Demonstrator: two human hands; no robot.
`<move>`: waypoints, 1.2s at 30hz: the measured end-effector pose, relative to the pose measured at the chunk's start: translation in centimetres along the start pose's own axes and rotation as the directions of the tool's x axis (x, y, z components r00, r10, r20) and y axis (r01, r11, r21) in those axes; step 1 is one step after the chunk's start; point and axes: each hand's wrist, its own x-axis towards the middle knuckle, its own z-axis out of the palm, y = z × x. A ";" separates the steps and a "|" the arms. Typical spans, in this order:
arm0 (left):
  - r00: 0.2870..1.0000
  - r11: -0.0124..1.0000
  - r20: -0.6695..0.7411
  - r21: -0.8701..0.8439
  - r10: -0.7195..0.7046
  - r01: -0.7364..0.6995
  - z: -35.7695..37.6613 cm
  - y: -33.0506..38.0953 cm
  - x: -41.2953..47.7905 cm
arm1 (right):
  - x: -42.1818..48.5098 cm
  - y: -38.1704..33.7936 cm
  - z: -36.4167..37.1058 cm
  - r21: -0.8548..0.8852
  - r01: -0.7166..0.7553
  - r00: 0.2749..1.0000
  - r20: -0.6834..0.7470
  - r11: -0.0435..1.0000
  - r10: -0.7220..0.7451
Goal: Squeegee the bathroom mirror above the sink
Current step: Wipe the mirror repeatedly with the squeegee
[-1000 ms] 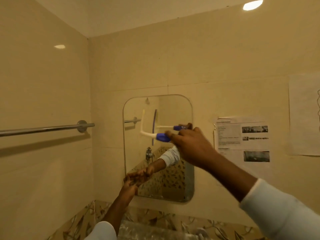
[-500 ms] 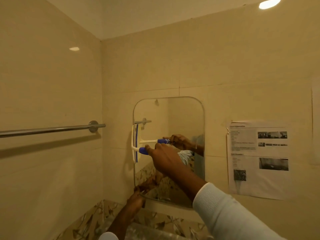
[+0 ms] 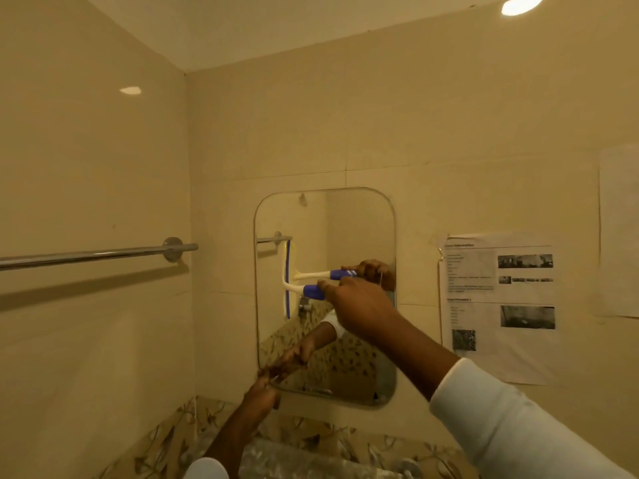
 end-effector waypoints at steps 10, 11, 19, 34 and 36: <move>0.999 0.999 -0.006 0.008 -0.049 0.049 0.2 -0.3 -0.6 | -6.4 6.1 -0.9 -0.074 -0.050 0.996 -0.083 0.996 0.044; 0.999 0.999 0.001 -0.003 -0.047 0.047 0.2 -0.7 -0.5 | -7.0 6.6 -1.0 -0.096 -0.064 0.994 -0.090 0.993 0.056; 0.999 0.989 0.038 0.145 -0.012 0.006 0.1 -2.5 0.2 | -11.2 10.6 -0.9 -0.181 -0.133 0.990 -0.078 0.974 0.121; 0.972 0.474 0.052 0.866 0.227 -0.157 -2.3 -6.2 2.5 | -17.0 11.8 -1.6 -0.143 -0.085 0.969 -0.241 0.986 0.049; 0.965 0.442 0.060 0.880 0.256 -0.172 -2.5 -6.0 2.4 | -16.4 10.6 -0.6 -0.035 -0.042 0.969 -0.245 0.999 0.032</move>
